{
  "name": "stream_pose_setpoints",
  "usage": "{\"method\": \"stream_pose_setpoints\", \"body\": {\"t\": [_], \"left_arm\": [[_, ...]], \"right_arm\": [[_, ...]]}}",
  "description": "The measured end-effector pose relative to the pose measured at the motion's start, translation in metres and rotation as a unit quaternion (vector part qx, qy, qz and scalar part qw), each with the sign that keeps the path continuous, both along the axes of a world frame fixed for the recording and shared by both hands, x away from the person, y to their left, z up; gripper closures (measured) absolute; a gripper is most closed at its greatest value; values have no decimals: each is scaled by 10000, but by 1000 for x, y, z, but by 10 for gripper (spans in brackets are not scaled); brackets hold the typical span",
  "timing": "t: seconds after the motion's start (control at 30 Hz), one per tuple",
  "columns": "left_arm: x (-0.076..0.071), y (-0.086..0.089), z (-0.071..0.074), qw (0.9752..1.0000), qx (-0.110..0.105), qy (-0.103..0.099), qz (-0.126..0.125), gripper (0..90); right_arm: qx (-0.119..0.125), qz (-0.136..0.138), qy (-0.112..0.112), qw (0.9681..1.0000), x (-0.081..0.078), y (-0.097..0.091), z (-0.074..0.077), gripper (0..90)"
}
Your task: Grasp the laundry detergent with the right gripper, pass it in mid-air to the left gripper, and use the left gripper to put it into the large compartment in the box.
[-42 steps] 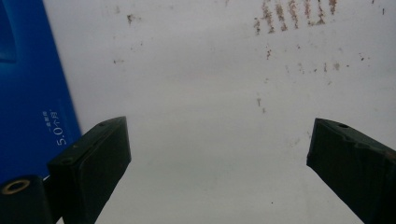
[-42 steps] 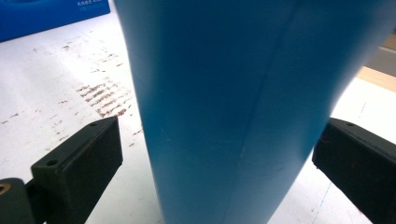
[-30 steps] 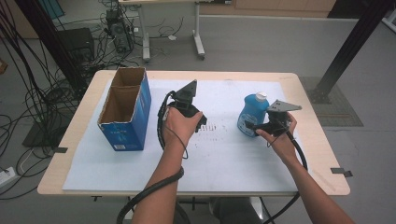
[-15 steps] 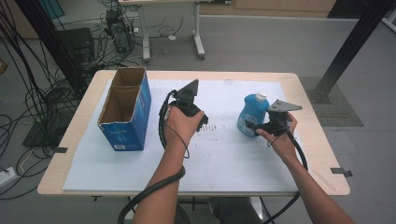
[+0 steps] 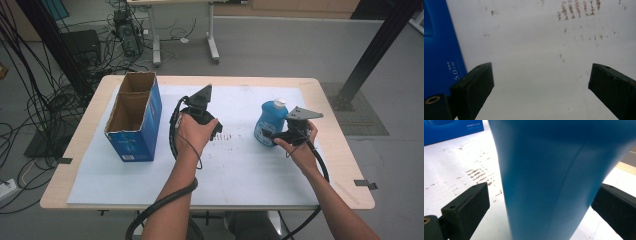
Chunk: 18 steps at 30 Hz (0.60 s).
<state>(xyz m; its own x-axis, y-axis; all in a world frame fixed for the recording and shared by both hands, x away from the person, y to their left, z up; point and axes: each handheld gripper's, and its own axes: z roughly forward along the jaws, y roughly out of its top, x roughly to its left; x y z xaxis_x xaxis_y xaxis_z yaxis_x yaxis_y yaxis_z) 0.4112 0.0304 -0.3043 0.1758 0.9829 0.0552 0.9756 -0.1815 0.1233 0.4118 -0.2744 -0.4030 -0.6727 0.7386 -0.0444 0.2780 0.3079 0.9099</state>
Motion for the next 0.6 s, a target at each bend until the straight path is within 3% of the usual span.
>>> {"method": "stream_pose_setpoints", "body": {"t": [0.6], "left_arm": [[0, 0, 0, 10000, 6, -5, -18, 65]], "right_arm": [[23, -4, -28, 10000, 0, 0, 1, 17]]}}
